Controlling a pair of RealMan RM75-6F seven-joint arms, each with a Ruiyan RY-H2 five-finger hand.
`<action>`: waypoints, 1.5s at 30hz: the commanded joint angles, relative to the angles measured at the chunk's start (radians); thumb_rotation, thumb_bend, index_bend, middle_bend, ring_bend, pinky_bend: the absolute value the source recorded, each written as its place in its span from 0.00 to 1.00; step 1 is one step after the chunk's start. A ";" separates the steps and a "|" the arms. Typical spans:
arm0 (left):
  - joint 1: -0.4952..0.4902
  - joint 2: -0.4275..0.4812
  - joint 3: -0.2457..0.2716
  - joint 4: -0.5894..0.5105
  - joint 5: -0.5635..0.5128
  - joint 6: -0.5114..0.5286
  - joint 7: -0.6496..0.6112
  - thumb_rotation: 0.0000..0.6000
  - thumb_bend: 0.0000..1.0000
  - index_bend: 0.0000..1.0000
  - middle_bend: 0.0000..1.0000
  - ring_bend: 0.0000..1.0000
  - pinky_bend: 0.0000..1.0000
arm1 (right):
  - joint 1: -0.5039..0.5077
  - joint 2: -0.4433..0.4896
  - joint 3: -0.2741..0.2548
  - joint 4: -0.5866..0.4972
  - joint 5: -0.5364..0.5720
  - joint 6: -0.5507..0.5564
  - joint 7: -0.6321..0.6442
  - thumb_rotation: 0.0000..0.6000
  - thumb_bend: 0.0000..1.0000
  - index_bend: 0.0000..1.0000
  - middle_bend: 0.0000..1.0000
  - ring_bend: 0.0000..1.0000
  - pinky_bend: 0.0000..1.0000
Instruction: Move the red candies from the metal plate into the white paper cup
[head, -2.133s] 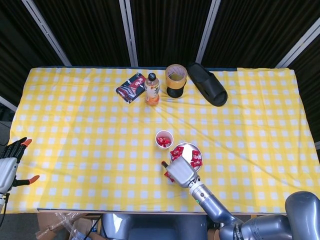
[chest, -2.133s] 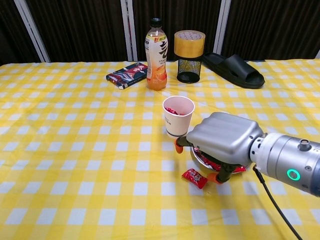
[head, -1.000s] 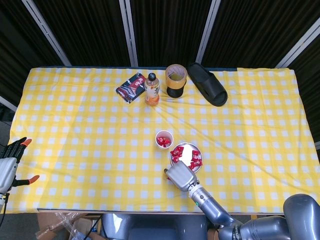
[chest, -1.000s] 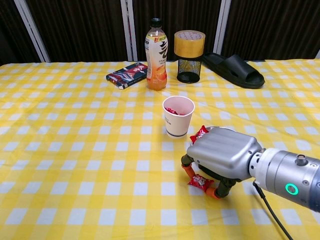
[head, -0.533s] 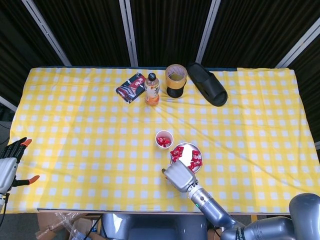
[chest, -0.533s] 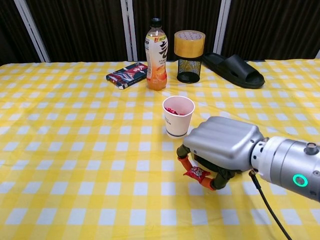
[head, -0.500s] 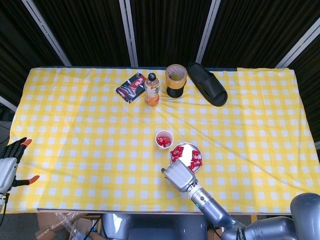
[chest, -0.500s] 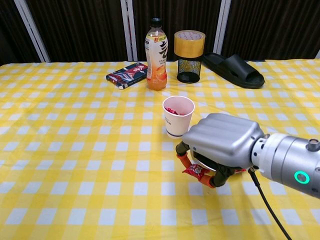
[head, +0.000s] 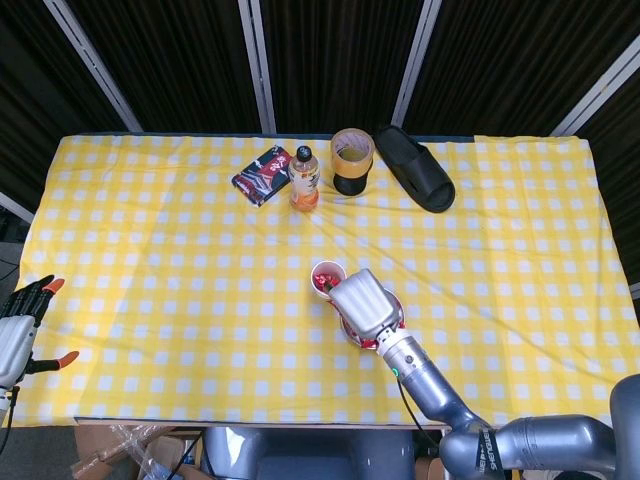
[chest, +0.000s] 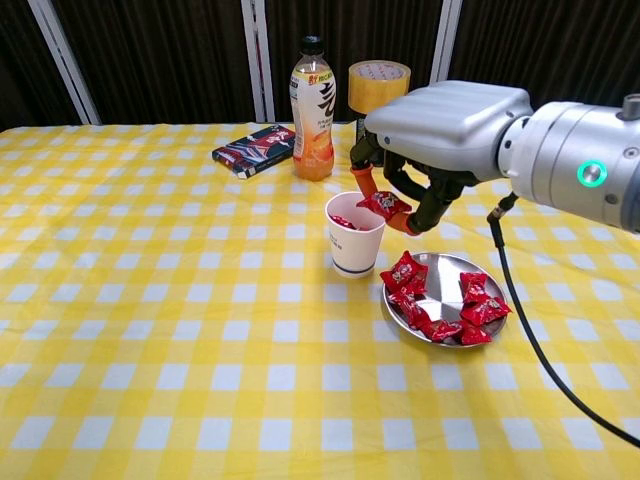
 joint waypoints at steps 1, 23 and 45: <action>-0.001 0.000 0.000 0.000 -0.002 -0.002 -0.001 1.00 0.05 0.00 0.00 0.00 0.00 | 0.043 -0.023 0.042 0.072 0.067 -0.027 0.015 1.00 0.44 0.51 0.78 0.88 0.99; -0.007 0.013 0.003 -0.008 -0.012 -0.028 -0.017 1.00 0.05 0.00 0.00 0.00 0.00 | 0.122 -0.129 0.048 0.292 0.114 -0.085 0.110 1.00 0.44 0.51 0.78 0.88 0.99; -0.008 0.016 0.001 -0.014 -0.020 -0.033 -0.019 1.00 0.05 0.00 0.00 0.00 0.00 | 0.116 -0.120 0.014 0.264 0.060 -0.033 0.133 1.00 0.40 0.32 0.73 0.88 0.99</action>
